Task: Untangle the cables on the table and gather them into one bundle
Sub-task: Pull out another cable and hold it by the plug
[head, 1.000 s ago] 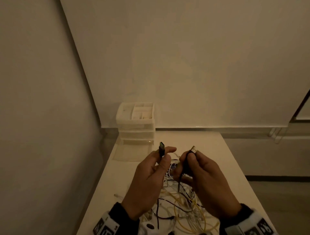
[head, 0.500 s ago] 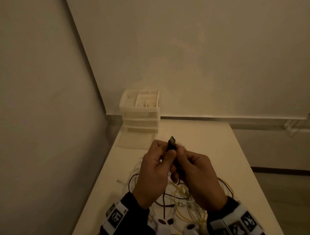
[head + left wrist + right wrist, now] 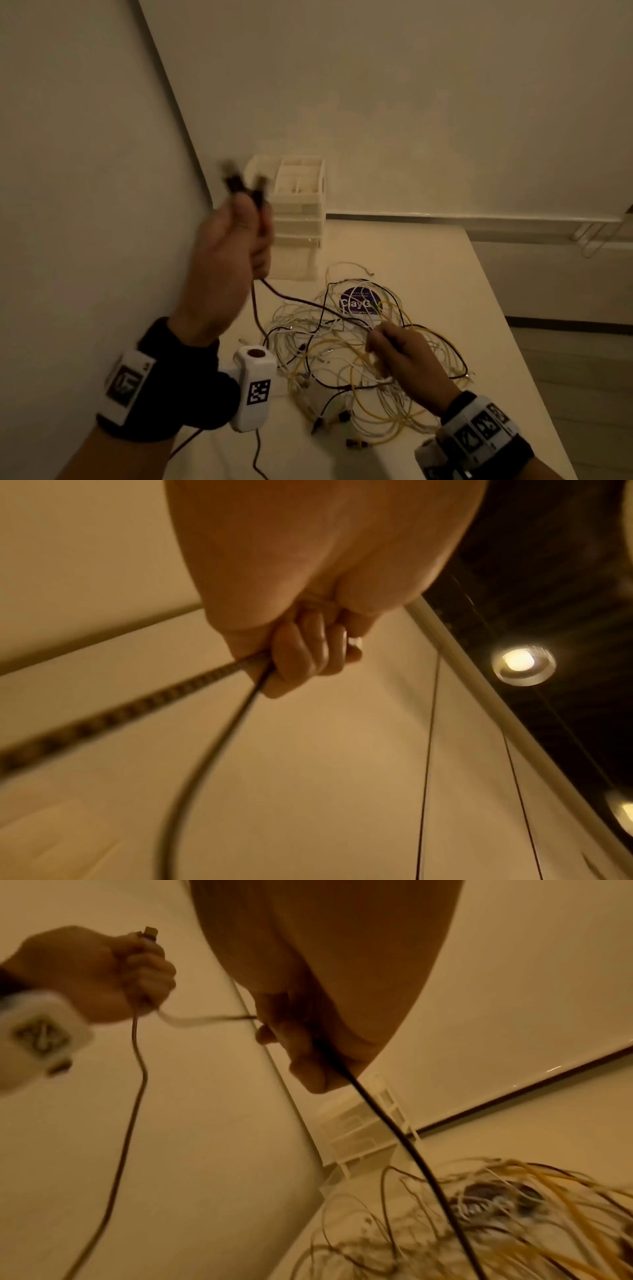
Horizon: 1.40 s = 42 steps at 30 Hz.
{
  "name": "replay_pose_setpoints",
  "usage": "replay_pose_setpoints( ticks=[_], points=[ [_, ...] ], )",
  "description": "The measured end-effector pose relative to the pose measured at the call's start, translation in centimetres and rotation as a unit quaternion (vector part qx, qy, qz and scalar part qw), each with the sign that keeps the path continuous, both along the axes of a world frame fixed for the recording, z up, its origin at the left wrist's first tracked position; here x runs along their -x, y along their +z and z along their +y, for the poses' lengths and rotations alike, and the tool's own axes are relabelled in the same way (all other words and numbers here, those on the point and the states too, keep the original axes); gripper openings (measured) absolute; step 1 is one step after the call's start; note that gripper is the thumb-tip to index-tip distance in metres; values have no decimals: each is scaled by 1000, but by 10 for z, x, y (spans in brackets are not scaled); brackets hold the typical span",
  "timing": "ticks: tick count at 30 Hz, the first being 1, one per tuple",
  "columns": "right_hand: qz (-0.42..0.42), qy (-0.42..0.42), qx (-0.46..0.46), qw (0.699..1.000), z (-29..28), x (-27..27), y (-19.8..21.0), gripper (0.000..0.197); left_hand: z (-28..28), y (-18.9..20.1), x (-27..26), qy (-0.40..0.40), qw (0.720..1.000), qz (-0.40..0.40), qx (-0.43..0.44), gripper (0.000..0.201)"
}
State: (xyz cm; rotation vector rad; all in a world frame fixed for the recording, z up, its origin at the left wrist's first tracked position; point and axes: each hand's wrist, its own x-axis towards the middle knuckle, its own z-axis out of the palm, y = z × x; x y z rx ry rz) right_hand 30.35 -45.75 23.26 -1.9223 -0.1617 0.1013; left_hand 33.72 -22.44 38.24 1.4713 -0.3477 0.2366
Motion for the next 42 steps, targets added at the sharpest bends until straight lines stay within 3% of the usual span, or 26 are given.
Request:
replay_pose_setpoints(
  ticks=[3, 5, 9, 13, 18, 23, 27, 30, 33, 36, 39, 42],
  points=[
    [-2, -14, -30, 999, 7, -5, 28, 31, -23, -20, 20, -45, 963, -23, -265, 12],
    [-6, 18, -70, 997, 13, -4, 51, 30, -36, -40, 27, -34, 934, -40, -354, 19],
    [21, 63, -174, 983, 14, 2, 84, 24, -39, -61, 25, -32, 955, -57, -288, 13],
    [-38, 66, -139, 987, 21, 8, 88, 29, -38, -58, 22, 33, 959, -106, -259, 19],
    [-43, 40, -176, 983, 27, 19, 58, 31, -21, -34, 11, 123, 966, -100, -202, 18],
    [-14, 3, -152, 988, 28, 36, 17, 30, 16, -25, -4, 181, 972, -98, -112, 24],
    [23, -12, -142, 989, 34, 58, -2, 29, 29, -30, 10, 207, 963, -91, -146, 13],
    [52, -29, -205, 977, 37, 67, 3, 32, 26, -35, 30, 170, 966, -96, -172, 24],
    [73, -20, -234, 969, 42, 66, 18, 30, 11, -41, 53, 41, 972, -78, -218, 28],
    [86, 11, -259, 962, 48, 63, 37, 28, -4, -54, 62, -70, 950, -91, -290, 24],
    [85, 31, -307, 948, 57, 68, 55, 28, -6, -64, 62, -79, 943, -100, -308, 10],
    [66, 39, -317, 945, 63, 74, 62, 29, -5, -64, 64, -45, 945, -121, -299, 9]
  ],
)
